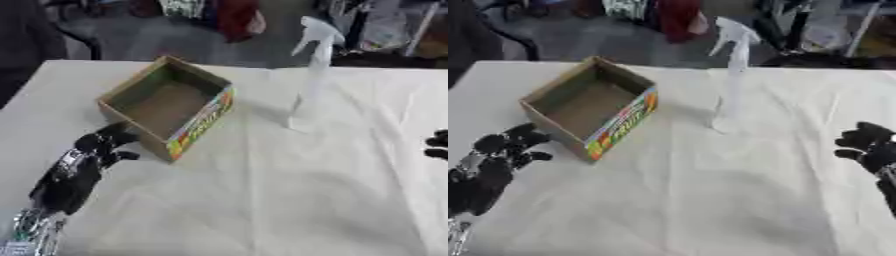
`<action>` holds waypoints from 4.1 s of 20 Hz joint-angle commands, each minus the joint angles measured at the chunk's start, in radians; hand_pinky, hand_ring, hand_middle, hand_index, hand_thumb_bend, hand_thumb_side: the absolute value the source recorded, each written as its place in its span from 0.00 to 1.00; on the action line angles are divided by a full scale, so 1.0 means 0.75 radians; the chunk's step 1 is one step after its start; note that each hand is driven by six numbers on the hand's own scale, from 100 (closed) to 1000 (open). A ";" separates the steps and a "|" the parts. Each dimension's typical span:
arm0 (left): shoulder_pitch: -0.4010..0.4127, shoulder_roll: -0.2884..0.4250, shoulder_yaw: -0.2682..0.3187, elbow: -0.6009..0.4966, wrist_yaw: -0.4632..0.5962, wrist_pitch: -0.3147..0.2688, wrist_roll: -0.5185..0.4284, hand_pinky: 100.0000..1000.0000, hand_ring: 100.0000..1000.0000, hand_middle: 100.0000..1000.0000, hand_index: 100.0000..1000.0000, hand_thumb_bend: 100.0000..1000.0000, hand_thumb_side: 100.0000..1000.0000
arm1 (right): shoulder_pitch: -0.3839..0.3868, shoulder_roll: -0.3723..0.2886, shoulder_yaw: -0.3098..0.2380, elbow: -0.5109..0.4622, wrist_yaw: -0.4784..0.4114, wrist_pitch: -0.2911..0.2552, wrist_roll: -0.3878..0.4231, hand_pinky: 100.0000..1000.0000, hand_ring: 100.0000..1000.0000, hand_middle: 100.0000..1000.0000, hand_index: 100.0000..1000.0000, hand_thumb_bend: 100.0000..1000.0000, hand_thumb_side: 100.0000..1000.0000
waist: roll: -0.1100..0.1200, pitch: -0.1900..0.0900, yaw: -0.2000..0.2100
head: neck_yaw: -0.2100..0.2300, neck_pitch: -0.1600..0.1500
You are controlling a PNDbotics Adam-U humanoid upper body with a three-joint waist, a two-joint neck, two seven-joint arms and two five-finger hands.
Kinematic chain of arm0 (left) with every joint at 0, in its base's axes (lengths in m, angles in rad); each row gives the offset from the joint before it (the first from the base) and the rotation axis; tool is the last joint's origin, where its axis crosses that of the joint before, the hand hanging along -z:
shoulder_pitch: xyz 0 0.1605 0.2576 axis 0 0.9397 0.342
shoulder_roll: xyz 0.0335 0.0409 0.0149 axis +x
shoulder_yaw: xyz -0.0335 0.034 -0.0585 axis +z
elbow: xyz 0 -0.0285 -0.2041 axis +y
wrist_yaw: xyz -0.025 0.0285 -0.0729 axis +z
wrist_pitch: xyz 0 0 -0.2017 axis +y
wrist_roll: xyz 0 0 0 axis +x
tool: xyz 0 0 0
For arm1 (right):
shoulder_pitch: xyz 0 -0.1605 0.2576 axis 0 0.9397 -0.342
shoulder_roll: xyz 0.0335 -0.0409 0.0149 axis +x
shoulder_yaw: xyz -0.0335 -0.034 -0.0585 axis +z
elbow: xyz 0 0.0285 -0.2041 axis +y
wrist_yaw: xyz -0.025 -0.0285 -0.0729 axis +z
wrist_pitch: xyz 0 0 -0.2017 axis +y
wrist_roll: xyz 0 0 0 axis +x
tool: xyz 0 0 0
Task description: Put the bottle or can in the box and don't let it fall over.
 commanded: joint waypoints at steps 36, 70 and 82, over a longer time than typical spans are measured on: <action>-0.038 -0.010 -0.031 -0.017 0.026 -0.004 -0.057 0.75 0.91 0.72 0.92 0.08 0.94 | -0.985 -0.309 0.175 1.028 0.347 -0.165 -0.122 0.84 0.91 0.87 0.95 0.00 0.56 | 0.038 0.003 0.116 | -0.140 -0.008; -0.056 -0.033 -0.052 -0.018 0.047 -0.005 -0.091 0.75 0.91 0.72 0.92 0.08 0.93 | -1.163 -0.229 0.193 1.382 0.727 -0.416 -0.382 0.87 0.92 0.86 0.95 0.00 0.54 | 0.060 0.006 0.161 | -0.199 -0.017; -0.060 -0.035 -0.055 -0.019 0.048 -0.004 -0.099 0.75 0.91 0.72 0.92 0.07 0.93 | -1.178 -0.226 0.202 1.391 0.744 -0.431 -0.377 0.88 0.92 0.86 0.95 0.00 0.53 | 0.060 0.008 0.167 | -0.203 -0.014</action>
